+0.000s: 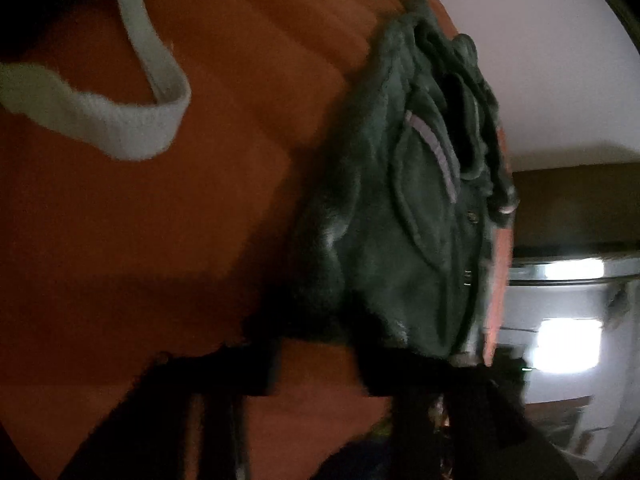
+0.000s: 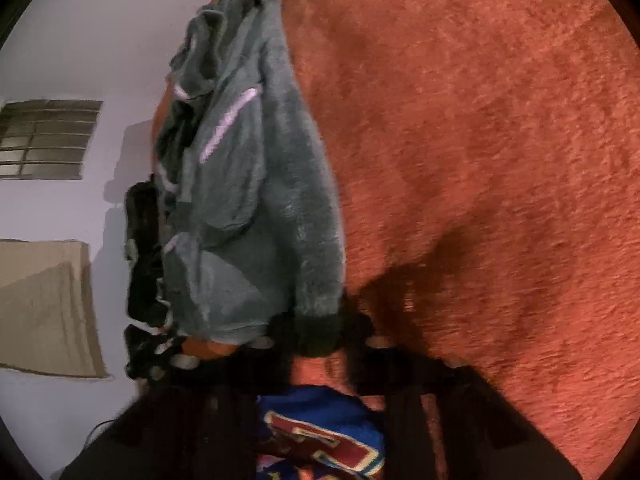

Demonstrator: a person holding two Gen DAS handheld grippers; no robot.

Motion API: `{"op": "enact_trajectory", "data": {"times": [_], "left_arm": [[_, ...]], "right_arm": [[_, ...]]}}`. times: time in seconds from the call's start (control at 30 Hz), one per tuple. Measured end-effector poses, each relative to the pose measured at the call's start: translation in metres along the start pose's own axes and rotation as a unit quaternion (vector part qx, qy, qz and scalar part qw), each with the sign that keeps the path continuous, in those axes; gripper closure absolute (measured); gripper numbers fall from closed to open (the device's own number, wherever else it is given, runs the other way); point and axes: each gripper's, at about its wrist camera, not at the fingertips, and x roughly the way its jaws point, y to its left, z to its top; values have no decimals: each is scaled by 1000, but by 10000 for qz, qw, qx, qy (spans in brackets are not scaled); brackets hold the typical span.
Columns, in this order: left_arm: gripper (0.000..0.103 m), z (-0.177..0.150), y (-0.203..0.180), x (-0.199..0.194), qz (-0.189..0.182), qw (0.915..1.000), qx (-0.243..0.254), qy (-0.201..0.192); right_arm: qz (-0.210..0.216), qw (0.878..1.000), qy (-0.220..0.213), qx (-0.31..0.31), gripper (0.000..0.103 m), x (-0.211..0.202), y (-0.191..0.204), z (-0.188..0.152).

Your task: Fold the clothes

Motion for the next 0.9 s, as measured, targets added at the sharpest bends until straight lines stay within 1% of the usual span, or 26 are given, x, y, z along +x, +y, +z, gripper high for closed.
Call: {"op": "enact_trajectory", "data": {"times": [0.07, 0.2, 0.27, 0.37, 0.43, 0.5, 0.6, 0.67, 0.8, 0.9], "left_arm": [[93, 0, -11, -10, 71, 9997, 101, -220], [93, 20, -47, -49, -360, 9969, 151, -684], [93, 37, -75, -68, -429, 9943, 334, -918], [93, 66, -117, -86, -465, 9909, 526, -1147], [93, 84, -138, -91, -370, 9910, 552, -1161], [93, 103, -160, -89, -236, 9922, 537, -1097], [93, 123, -176, -95, -284, 9923, 551, -1070], [93, 142, -185, -93, -309, 9922, 456, -1119], [93, 180, -204, -84, -243, 9926, 283, -1157], [93, 208, -219, -76, -72, 9928, 297, -1161]], "right_arm": [[6, 9999, -59, -115, 92, -6, 10, 3], [135, 9989, -240, -375, 92, -32, 51, 26], [116, 9982, -335, -480, 92, -45, 75, 45], [7, 9976, -455, -527, 92, -62, 114, 88], [-139, 9974, -457, -532, 92, -67, 138, 116], [-313, 9961, -461, -685, 92, -72, 159, 142], [-386, 9944, -450, -871, 92, -74, 184, 172], [-410, 9938, -496, -909, 92, -75, 198, 196], [-272, 9949, -585, -772, 92, -76, 206, 235], [0, 9943, -751, -752, 92, -77, 216, 263]]}}
